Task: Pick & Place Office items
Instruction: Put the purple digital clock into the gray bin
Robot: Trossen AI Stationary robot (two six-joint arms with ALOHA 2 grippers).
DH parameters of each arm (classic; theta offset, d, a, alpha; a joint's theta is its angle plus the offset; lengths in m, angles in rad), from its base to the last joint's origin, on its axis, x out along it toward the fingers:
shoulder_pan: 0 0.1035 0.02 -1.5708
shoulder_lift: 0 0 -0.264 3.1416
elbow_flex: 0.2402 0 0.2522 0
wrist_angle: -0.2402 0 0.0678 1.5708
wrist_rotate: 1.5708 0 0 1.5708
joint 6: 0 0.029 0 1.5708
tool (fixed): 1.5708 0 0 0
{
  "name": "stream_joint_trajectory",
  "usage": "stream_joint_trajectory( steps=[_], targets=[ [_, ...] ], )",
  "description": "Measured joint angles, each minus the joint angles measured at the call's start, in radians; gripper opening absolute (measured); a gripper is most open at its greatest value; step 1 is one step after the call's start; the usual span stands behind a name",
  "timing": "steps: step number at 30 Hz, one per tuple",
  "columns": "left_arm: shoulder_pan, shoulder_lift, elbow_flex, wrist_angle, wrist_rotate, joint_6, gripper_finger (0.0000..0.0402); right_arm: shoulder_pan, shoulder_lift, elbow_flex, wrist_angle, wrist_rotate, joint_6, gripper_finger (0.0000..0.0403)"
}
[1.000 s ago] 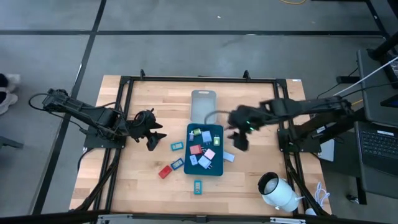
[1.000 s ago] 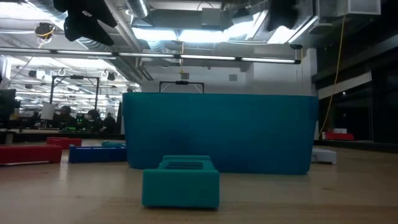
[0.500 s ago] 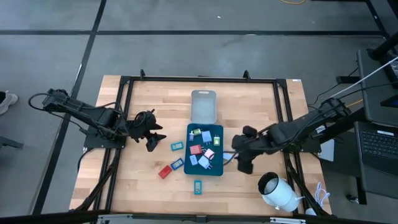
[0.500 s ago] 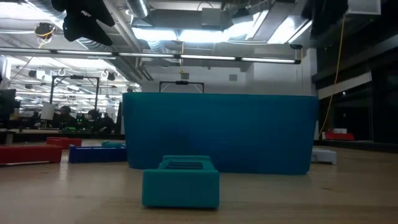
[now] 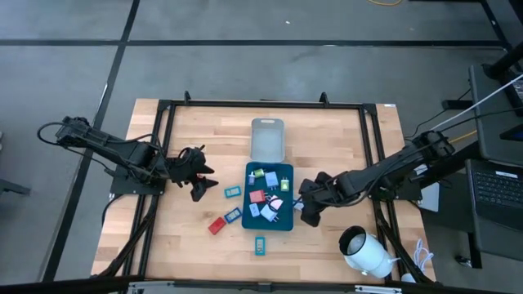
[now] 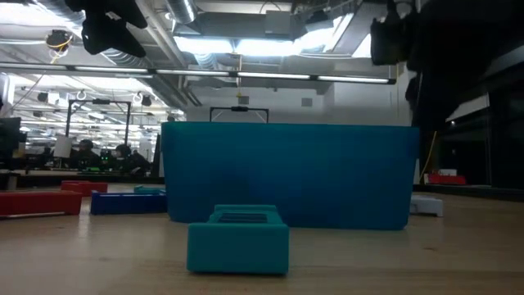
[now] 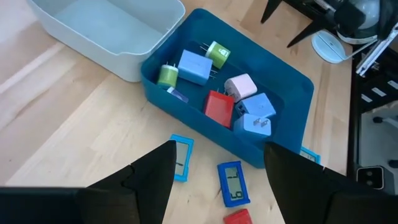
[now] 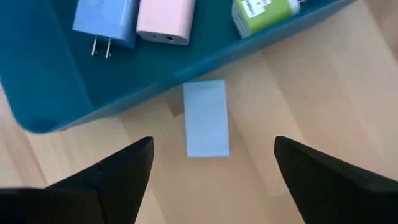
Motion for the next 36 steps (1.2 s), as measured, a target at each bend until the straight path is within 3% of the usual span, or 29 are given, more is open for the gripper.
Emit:
stream_joint_trajectory(
  steps=[12,19,36],
  targets=[
    [0.0,0.0,0.0,0.0,0.034,-0.037,0.0237,0.004,0.019,-0.058,0.071,0.07,-0.246,0.0336],
    [0.0,0.0,0.0,0.0,0.034,-0.066,0.0237,-0.005,0.126,-0.058,0.182,-0.016,-0.247,0.0336],
    [0.0,0.0,0.0,0.0,0.078,-0.084,0.0237,-0.005,0.203,-0.111,0.241,-0.022,-0.274,0.0325]
  ],
)
